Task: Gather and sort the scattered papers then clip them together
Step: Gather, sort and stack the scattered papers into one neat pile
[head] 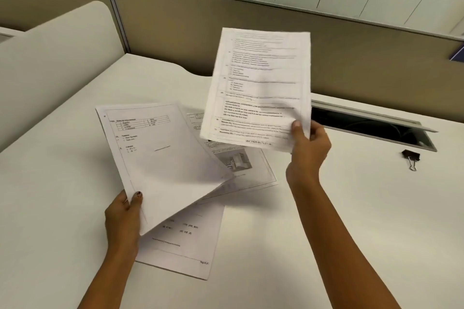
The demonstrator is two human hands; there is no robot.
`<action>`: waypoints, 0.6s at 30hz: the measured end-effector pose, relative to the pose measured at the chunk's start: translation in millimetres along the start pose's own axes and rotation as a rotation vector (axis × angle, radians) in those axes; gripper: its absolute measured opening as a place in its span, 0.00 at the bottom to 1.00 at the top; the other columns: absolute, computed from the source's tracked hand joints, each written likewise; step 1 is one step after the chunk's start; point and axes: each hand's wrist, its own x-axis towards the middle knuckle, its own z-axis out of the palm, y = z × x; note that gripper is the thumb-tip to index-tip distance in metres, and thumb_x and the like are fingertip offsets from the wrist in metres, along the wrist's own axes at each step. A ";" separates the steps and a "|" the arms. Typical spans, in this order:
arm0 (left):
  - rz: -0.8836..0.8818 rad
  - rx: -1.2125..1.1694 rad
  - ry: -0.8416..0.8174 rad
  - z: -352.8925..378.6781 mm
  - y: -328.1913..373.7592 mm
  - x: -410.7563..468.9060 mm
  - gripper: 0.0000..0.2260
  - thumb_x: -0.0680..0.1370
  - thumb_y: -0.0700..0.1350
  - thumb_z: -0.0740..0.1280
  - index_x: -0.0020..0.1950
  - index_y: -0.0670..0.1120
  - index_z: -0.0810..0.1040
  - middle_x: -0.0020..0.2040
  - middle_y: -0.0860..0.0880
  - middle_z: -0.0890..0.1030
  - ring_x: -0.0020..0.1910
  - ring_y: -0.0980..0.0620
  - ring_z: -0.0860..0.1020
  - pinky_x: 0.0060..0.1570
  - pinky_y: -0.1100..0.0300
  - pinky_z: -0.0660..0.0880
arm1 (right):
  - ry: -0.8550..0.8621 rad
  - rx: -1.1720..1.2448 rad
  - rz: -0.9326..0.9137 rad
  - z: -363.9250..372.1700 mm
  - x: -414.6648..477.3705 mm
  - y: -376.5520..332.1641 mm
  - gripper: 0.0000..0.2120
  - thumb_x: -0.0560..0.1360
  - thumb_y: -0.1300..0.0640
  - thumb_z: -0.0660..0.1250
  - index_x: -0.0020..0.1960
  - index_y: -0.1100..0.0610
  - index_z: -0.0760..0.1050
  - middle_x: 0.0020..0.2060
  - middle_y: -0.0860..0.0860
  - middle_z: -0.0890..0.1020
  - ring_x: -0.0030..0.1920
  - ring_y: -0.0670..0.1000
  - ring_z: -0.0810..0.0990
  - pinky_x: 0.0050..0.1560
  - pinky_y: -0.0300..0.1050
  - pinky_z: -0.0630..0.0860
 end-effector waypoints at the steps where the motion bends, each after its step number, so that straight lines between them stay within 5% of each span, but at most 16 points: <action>1: 0.001 -0.011 -0.012 1.0 0.9 -1.8 0.10 0.78 0.42 0.63 0.58 0.46 0.77 0.53 0.47 0.81 0.52 0.46 0.78 0.55 0.52 0.73 | -0.077 0.040 0.087 1.1 -3.1 3.2 0.05 0.72 0.57 0.70 0.47 0.52 0.76 0.42 0.48 0.80 0.43 0.49 0.78 0.51 0.50 0.77; 5: 0.021 -0.020 -0.089 6.5 7.5 -10.4 0.10 0.78 0.41 0.62 0.58 0.47 0.77 0.51 0.48 0.81 0.51 0.48 0.78 0.52 0.56 0.72 | -0.320 -0.074 0.186 6.2 -29.5 27.4 0.08 0.73 0.60 0.69 0.51 0.55 0.77 0.47 0.53 0.83 0.47 0.53 0.81 0.53 0.53 0.78; 14: 0.085 -0.006 -0.226 12.5 21.1 -24.9 0.07 0.77 0.43 0.66 0.54 0.50 0.79 0.48 0.51 0.83 0.49 0.50 0.81 0.41 0.58 0.77 | -0.550 -0.461 0.157 5.3 -70.8 54.9 0.11 0.80 0.56 0.58 0.59 0.60 0.70 0.55 0.54 0.78 0.52 0.52 0.76 0.49 0.43 0.71; 18: 0.125 -0.010 -0.295 6.4 29.8 -27.4 0.08 0.76 0.49 0.64 0.53 0.57 0.78 0.49 0.55 0.83 0.50 0.53 0.81 0.40 0.60 0.79 | -0.665 -0.447 0.159 0.6 -70.0 54.3 0.12 0.77 0.60 0.63 0.60 0.57 0.67 0.59 0.55 0.78 0.59 0.56 0.77 0.58 0.52 0.75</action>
